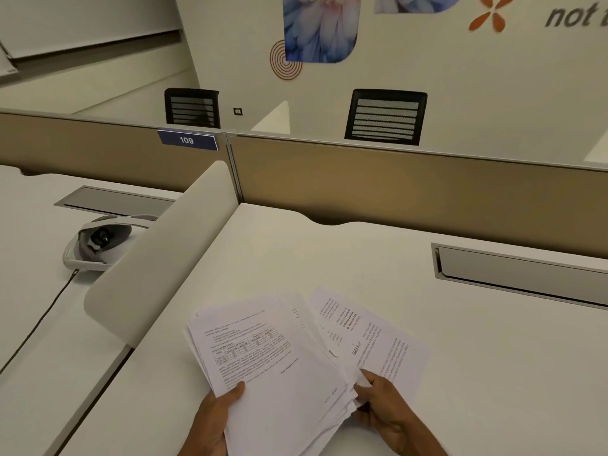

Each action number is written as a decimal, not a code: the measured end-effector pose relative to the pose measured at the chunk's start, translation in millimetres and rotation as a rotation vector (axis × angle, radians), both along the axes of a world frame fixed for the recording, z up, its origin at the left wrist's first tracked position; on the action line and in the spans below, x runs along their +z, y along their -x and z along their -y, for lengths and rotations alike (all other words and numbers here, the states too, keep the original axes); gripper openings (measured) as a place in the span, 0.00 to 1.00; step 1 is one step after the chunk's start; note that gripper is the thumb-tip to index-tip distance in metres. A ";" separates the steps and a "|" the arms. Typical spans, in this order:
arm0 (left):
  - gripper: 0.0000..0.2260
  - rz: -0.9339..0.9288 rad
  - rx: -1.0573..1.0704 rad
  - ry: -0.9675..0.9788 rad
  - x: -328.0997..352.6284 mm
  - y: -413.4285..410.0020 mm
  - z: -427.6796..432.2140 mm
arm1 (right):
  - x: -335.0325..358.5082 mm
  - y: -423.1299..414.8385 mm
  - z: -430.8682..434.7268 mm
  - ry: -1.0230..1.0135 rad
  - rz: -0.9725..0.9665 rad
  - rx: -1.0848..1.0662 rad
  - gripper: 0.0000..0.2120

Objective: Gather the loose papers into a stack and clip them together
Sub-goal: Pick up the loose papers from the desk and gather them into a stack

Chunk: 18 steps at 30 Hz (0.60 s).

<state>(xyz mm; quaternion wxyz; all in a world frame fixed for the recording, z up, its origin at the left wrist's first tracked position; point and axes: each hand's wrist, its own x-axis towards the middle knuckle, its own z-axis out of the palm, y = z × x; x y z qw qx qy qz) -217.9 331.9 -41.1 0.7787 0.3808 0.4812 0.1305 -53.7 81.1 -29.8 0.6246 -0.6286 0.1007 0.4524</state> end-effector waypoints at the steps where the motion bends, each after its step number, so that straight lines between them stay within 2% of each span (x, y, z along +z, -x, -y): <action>1: 0.20 -0.026 -0.017 -0.030 -2.8 -0.8 -0.2 | 1.3 0.9 -1.5 -0.007 0.002 0.006 0.08; 4: 0.18 -0.046 -0.029 -0.085 -9.1 -3.0 -2.1 | 6.7 2.7 -4.7 0.042 0.055 0.044 0.08; 7: 0.22 -0.028 -0.043 -0.130 -6.9 -6.9 -4.6 | 15.2 -3.2 -3.5 0.135 0.165 0.086 0.07; 9: 0.22 -0.004 -0.051 -0.141 -2.9 -9.8 -9.7 | 19.7 -14.1 -0.4 0.237 0.303 0.077 0.05; 11: 0.21 0.000 -0.053 -0.164 3.1 -12.1 -16.7 | 18.8 -29.8 2.6 0.420 0.542 0.100 0.05; 14: 0.20 0.019 -0.045 -0.172 12.3 -14.2 -23.7 | 19.0 -49.0 -1.6 0.581 0.782 0.164 0.12; 18: 0.19 0.053 -0.023 -0.114 19.6 -12.6 -25.8 | 19.3 -67.8 -24.6 0.676 0.922 0.379 0.27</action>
